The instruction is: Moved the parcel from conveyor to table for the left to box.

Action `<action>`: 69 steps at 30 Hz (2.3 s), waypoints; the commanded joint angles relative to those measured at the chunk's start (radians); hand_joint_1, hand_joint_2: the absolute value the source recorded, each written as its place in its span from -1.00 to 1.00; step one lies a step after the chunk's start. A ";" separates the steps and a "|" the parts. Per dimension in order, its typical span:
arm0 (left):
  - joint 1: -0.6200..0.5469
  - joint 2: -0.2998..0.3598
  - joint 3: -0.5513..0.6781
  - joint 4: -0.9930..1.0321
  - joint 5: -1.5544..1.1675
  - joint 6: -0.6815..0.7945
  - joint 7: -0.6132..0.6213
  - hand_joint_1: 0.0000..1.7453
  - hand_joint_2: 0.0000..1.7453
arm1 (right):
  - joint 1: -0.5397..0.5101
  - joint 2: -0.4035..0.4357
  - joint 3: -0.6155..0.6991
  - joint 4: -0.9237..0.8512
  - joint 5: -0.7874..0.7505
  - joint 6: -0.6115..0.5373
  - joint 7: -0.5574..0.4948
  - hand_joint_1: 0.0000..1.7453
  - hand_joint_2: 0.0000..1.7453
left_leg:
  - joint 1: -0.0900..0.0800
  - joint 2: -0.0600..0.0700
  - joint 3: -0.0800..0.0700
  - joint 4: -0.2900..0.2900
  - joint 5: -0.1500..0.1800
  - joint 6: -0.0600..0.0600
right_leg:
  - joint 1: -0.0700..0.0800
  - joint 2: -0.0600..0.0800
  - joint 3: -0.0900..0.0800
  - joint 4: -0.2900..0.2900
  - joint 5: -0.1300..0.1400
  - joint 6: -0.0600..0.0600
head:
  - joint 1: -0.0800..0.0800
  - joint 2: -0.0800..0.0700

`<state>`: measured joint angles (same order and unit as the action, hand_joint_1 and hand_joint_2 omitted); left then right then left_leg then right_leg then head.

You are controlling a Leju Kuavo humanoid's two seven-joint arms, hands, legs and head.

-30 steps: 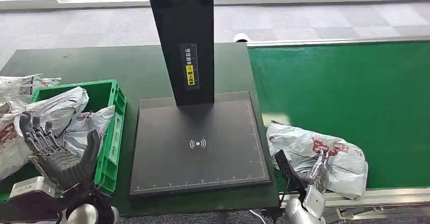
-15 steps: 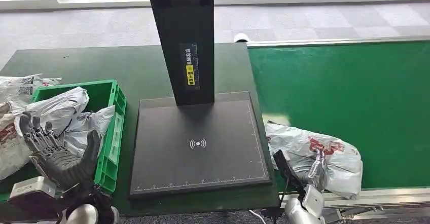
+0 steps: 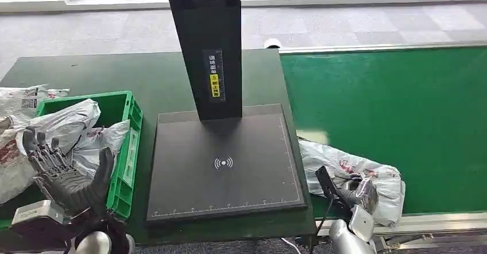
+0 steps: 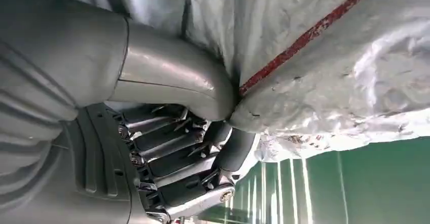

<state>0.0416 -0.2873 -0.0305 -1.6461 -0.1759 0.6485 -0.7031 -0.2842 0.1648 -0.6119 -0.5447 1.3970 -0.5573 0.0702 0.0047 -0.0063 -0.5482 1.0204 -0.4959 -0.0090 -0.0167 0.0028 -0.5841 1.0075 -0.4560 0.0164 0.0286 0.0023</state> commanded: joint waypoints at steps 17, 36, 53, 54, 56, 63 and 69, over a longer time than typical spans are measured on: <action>0.016 0.046 -0.041 0.012 0.009 0.017 0.005 -1.00 1.00 | 0.118 0.128 0.098 -0.431 -0.258 -0.141 -0.338 1.00 1.00 | 0.000 0.001 -0.002 -0.002 0.001 -0.001 | 0.000 0.000 -0.002 0.000 0.000 -0.002 | 0.000 0.000; -0.017 0.053 -0.056 0.043 0.010 0.016 0.005 -1.00 1.00 | 0.276 0.184 0.098 -1.067 -0.697 -0.141 -0.682 1.00 1.00 | -0.001 -0.002 -0.006 -0.001 -0.001 0.000 | -0.002 -0.002 -0.005 0.001 -0.001 -0.001 | 0.000 0.000; -0.034 0.056 -0.067 0.059 0.011 0.013 0.005 -1.00 1.00 | 0.290 0.184 0.167 -1.163 -0.780 -0.141 -0.768 1.00 1.00 | -0.001 0.000 -0.003 -0.002 -0.001 0.000 | -0.001 0.000 -0.004 -0.001 -0.001 -0.001 | 0.000 0.000; -0.034 0.056 -0.067 0.059 0.011 0.013 0.005 -1.00 1.00 | 0.290 0.184 0.167 -1.163 -0.780 -0.141 -0.768 1.00 1.00 | -0.001 0.001 -0.002 -0.004 0.000 0.000 | -0.001 0.000 -0.003 -0.002 0.000 -0.001 | 0.000 0.000; -0.037 0.059 -0.071 0.063 0.013 0.015 0.005 -1.00 1.00 | 0.299 0.184 0.206 -1.170 -0.786 -0.141 -0.768 1.00 1.00 | -0.001 0.000 -0.003 -0.002 -0.001 0.000 | -0.001 0.000 -0.003 -0.001 0.000 -0.001 | 0.000 0.000; -0.059 0.056 -0.089 0.087 0.011 0.010 0.005 -1.00 1.00 | 0.282 0.184 0.452 -1.037 -0.643 -0.141 -0.666 1.00 1.00 | 0.001 0.006 -0.002 -0.004 0.000 -0.001 | 0.000 0.005 -0.003 -0.003 0.002 -0.002 | 0.000 0.000; -0.091 0.062 -0.099 0.116 0.021 0.006 0.005 -1.00 1.00 | 0.225 0.184 0.547 -0.832 -0.604 -0.141 -0.678 1.00 1.00 | 0.002 0.005 -0.001 -0.003 -0.001 -0.001 | 0.001 0.004 -0.002 -0.002 0.001 -0.001 | 0.000 0.000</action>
<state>0.0133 -0.2636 -0.0847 -1.6182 -0.1671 0.6539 -0.7031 0.0062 0.3349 -0.2459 -1.6614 0.7830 -0.6989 -0.5700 0.0050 -0.0057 -0.5523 1.0196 -0.4966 -0.0093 -0.0171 0.0036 -0.5882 1.0079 -0.4566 0.0165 0.0286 0.0023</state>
